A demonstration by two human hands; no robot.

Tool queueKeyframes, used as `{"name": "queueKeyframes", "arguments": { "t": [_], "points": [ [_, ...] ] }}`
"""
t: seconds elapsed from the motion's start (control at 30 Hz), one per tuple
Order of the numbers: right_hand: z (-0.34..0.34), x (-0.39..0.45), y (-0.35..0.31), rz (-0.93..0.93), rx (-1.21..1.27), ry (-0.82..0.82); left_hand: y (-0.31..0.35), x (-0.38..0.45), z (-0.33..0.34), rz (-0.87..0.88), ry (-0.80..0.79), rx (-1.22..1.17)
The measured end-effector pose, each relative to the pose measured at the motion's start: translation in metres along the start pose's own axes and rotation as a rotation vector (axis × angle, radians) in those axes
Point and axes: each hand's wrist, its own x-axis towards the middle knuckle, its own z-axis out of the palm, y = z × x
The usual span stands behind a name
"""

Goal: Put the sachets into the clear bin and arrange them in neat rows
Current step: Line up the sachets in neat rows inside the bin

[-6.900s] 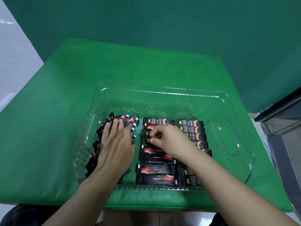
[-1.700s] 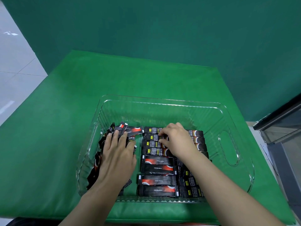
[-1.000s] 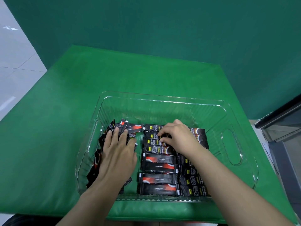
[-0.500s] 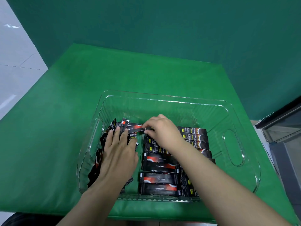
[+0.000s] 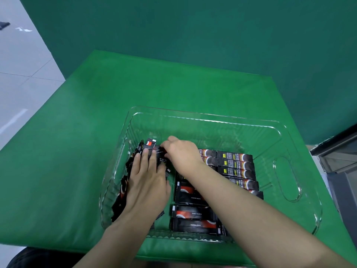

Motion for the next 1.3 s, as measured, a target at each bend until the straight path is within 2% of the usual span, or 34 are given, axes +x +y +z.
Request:
{"name": "queueKeyframes", "arguments": {
  "t": [0.37,0.6,0.7,0.8,0.93,1.07,1.17,1.3],
  "points": [
    [-0.009,0.0,-0.007,0.047,-0.024,0.101,-0.001,0.0,-0.002,-0.012,-0.031,0.022],
    [-0.026,-0.024,0.014,0.08,-0.042,0.265,0.0,0.001,-0.006,-0.008,-0.084,0.018],
    [-0.031,-0.043,0.026,0.147,0.006,0.219,0.001,0.0,-0.013,-0.005,-0.091,0.008],
    [-0.036,-0.057,0.037,0.19,0.093,0.069,0.003,0.001,-0.02,0.019,-0.124,-0.016],
    [-0.036,-0.076,0.046,0.186,0.204,0.073,0.004,0.001,-0.027,0.018,-0.183,-0.022],
    [-0.036,-0.089,0.047,0.25,0.283,0.008,0.004,0.0,-0.027,0.018,-0.197,-0.024],
    [-0.033,-0.097,0.048,0.214,0.245,-0.02,0.004,0.001,-0.028,0.02,-0.211,-0.014],
    [-0.021,-0.097,0.05,0.129,0.137,0.025,0.004,0.001,-0.027,0.017,-0.195,-0.022]
  ]
}}
